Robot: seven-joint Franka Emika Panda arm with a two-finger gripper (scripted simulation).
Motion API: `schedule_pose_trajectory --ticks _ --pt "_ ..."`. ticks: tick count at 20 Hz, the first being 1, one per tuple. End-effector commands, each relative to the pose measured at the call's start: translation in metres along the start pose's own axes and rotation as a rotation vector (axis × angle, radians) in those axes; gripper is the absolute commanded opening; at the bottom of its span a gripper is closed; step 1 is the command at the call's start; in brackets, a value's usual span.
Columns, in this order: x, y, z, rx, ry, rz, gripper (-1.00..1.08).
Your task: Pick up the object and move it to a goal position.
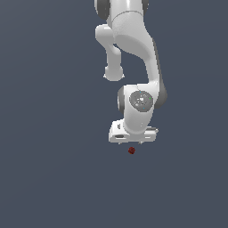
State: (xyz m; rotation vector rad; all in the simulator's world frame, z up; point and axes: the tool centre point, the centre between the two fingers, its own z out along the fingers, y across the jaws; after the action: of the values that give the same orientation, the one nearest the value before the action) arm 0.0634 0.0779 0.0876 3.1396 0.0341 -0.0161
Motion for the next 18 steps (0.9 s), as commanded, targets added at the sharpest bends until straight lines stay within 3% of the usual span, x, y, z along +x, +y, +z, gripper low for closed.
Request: schedule_pose_trajectory --ticks 1,18 --pt "0.007 -0.006 0.009 0.001 0.005 0.006 1.00" --pt "0.013 -0.014 0.044 0.002 0.009 0.012 1.00"
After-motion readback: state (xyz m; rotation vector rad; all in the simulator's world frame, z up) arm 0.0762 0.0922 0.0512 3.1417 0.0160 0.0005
